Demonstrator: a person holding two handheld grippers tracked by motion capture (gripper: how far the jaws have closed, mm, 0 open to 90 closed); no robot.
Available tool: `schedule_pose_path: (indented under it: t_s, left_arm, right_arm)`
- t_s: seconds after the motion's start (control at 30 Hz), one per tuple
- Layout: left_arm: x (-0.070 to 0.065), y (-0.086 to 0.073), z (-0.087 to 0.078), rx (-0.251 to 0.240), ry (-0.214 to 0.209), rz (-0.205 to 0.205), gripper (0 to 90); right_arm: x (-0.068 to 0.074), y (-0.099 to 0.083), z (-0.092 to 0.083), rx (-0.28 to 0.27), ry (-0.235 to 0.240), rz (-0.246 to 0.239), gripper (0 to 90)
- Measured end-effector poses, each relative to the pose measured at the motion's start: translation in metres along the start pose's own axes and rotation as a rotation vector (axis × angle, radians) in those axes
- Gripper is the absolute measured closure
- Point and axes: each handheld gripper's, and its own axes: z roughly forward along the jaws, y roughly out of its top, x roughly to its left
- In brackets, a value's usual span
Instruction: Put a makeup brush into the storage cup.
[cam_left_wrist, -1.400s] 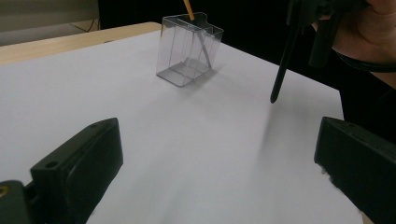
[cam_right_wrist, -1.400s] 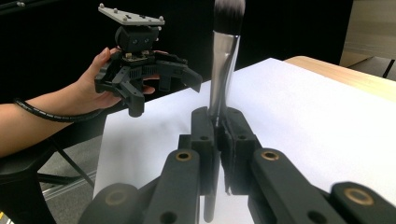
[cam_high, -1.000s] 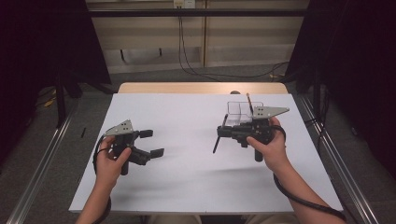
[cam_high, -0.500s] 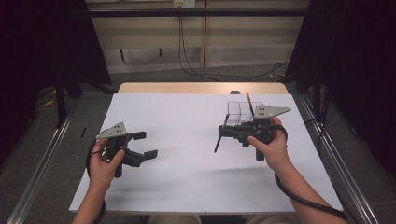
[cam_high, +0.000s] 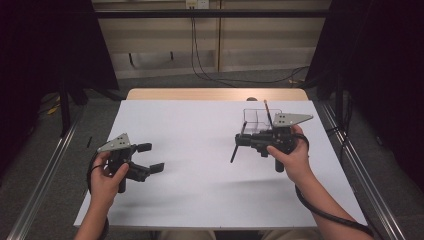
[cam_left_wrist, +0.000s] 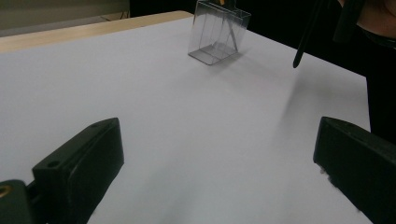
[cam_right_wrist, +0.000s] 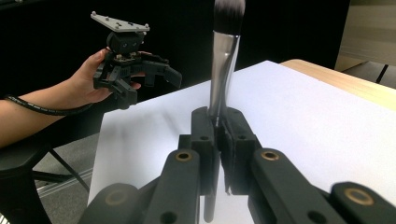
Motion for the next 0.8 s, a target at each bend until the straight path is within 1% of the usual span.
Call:
schedule_pose_path:
  t_s: [0.17, 0.23, 0.33, 0.8]
  left_arm:
    - [0.000, -0.001, -0.003, 0.005, 0.006, -0.002, 1.7]
    - [0.000, -0.002, -0.005, -0.003, 0.009, -0.002, 1.7]
    - [0.001, -0.003, -0.008, -0.002, 0.011, -0.004, 1.7]
    - [0.003, -0.009, -0.014, 0.001, 0.023, -0.007, 1.7]
  right_arm:
    - [0.000, 0.000, -0.001, 0.000, -0.002, -0.002, 84.0]
    - [0.000, 0.001, -0.001, 0.000, -0.003, -0.005, 84.0]
    - [0.000, 0.001, -0.002, -0.001, -0.004, -0.007, 84.0]
    - [0.003, 0.003, -0.006, 0.000, -0.016, -0.013, 84.0]
